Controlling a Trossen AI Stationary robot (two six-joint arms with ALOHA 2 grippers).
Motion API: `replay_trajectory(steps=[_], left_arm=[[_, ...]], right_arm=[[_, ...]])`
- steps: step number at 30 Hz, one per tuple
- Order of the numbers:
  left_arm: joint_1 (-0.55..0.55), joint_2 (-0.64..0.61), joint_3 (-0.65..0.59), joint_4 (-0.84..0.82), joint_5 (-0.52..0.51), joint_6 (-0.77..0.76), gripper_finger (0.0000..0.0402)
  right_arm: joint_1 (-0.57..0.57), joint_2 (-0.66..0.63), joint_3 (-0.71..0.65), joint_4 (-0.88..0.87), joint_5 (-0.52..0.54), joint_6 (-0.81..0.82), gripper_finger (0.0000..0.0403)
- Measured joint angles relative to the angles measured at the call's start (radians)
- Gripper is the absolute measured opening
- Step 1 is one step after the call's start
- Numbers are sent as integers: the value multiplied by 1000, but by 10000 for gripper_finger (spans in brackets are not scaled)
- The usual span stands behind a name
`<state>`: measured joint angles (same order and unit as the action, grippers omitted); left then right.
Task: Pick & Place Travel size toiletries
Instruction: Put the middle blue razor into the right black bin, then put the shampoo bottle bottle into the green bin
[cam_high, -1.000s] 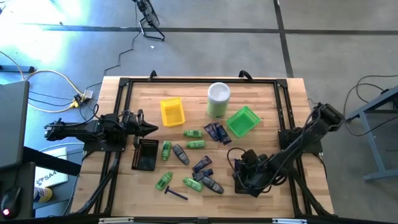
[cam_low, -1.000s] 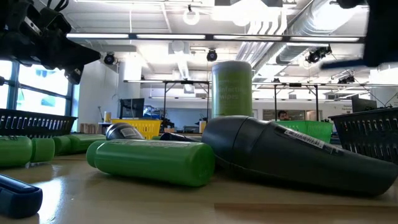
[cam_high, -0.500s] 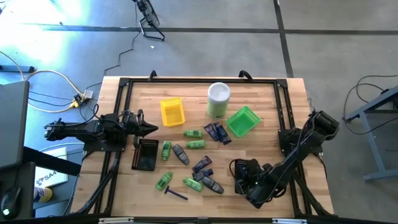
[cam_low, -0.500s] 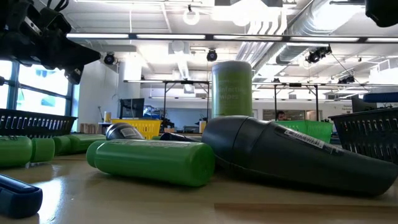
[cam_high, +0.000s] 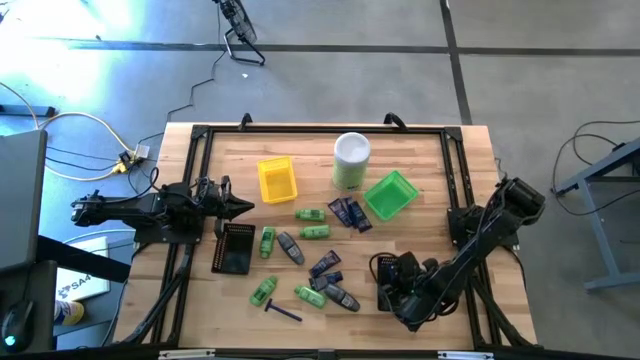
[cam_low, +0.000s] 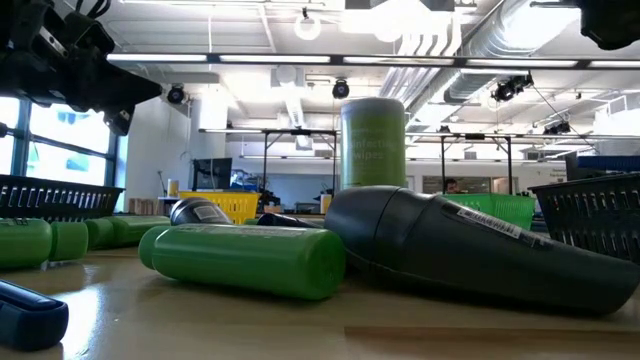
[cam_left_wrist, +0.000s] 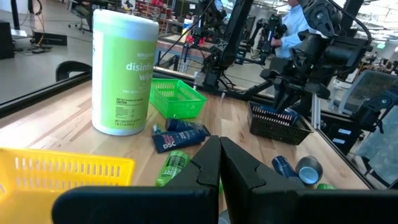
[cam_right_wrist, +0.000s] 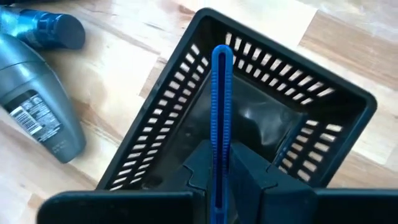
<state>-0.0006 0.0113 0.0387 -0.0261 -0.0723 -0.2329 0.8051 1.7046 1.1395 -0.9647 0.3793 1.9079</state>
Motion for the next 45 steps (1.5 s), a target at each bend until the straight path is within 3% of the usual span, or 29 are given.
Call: replay_trajectory(steps=[15, 30, 45], left_arm=[[0, 0, 0, 0, 0, -8, 3], [0, 0, 0, 0, 0, -8, 3], [0, 0, 0, 1, 0, -8, 3]], right_arm=[[0, 5, -12, 25, 39, -2, 35], [0, 3, -12, 51, 32, -26, 125], [-12, -175, -12, 59, 53, -108, 52]])
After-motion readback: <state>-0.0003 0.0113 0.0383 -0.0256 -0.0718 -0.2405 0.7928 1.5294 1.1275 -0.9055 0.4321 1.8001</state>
